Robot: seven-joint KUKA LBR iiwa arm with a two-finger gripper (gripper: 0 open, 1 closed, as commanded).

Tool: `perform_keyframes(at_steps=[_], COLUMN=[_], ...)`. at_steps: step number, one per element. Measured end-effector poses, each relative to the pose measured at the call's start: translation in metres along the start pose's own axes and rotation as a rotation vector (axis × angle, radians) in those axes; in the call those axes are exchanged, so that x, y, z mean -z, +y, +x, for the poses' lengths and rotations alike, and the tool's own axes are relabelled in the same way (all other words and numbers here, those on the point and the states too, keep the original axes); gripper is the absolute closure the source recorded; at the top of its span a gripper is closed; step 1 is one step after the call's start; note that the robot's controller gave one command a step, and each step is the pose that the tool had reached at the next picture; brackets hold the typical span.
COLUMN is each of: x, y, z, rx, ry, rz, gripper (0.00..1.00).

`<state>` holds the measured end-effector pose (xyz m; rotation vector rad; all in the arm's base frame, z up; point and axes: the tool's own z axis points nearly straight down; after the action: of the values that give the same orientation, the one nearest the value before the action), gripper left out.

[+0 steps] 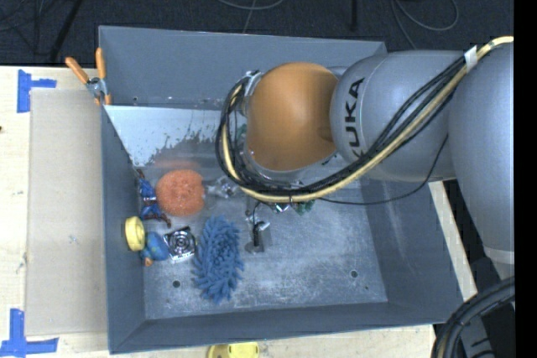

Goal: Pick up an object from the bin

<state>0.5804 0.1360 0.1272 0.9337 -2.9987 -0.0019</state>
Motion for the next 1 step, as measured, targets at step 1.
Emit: perform_keyframes(at_steps=[1], x=[-0.0256], y=[0.0045], z=[0.0], rx=[0.221], ry=[0.0], rz=[0.001], gripper=[0.0])
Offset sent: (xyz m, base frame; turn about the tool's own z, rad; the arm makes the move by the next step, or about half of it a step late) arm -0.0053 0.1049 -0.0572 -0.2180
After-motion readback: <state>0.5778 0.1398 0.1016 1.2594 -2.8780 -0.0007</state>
